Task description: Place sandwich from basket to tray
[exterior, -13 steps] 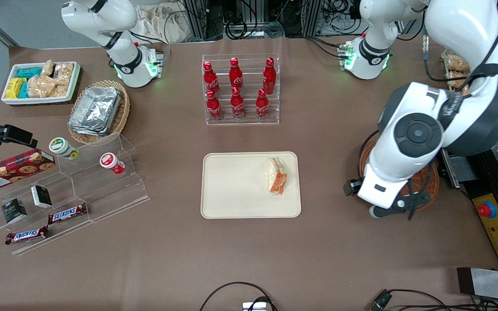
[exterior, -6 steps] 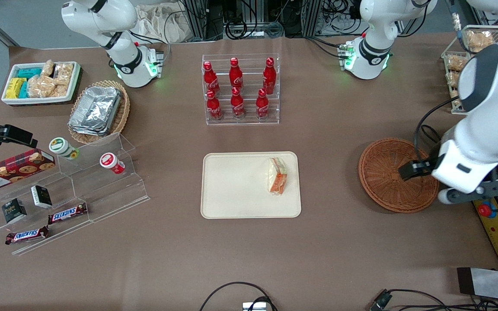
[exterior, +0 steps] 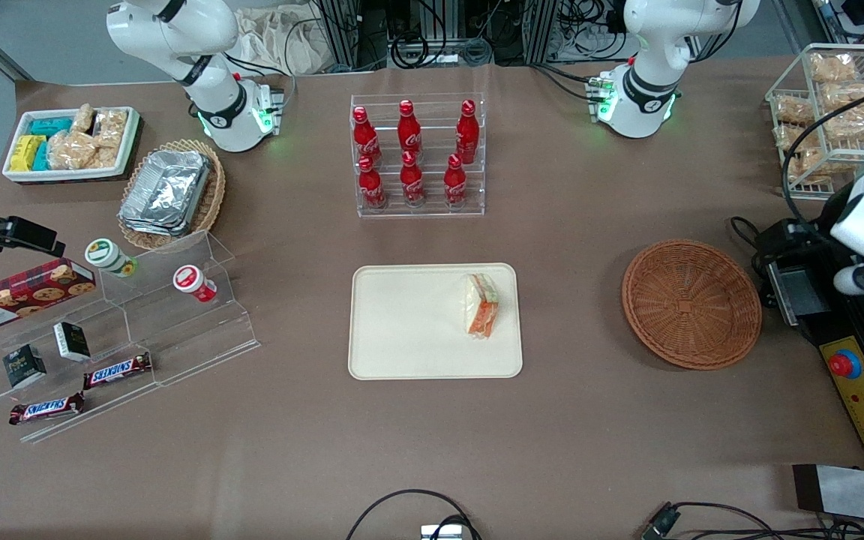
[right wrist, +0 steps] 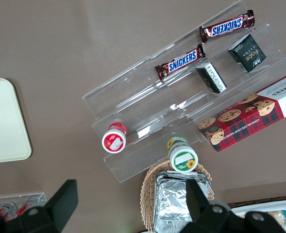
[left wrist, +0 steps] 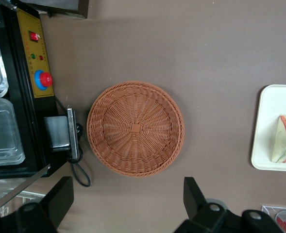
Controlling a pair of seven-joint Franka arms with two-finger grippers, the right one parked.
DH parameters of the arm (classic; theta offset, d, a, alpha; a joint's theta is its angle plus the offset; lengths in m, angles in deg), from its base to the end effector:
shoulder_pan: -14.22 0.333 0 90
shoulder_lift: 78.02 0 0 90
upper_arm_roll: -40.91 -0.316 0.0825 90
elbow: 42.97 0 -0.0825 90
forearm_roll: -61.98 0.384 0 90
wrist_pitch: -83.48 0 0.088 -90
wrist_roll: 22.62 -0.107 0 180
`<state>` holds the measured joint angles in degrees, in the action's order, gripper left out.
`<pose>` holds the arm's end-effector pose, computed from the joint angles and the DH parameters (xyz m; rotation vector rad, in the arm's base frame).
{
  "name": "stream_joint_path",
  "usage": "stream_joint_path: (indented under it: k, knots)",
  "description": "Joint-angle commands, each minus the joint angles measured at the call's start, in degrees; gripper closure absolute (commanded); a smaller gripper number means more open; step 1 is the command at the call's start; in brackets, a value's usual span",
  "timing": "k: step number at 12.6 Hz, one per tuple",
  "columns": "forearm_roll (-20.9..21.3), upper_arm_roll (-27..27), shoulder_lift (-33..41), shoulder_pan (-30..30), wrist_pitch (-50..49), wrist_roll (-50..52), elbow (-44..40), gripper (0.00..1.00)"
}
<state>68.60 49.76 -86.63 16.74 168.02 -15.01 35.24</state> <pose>0.5895 -0.0442 0.6278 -3.0448 -0.0494 0.0407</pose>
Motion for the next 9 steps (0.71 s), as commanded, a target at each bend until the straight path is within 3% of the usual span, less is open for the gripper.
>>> stream_joint_path:
  k: [1, 3, 9]
  knots:
    - [-1.5, -2.8, 6.7, -1.0, 0.0, -0.8, 6.3, 0.00]
    - [-5.6, -3.3, 9.1, -0.9, 0.6, -0.9, 9.0, 0.00]
    - [-7.6, -3.4, 13.2, -0.9, 0.9, -1.1, 13.3, 0.00]
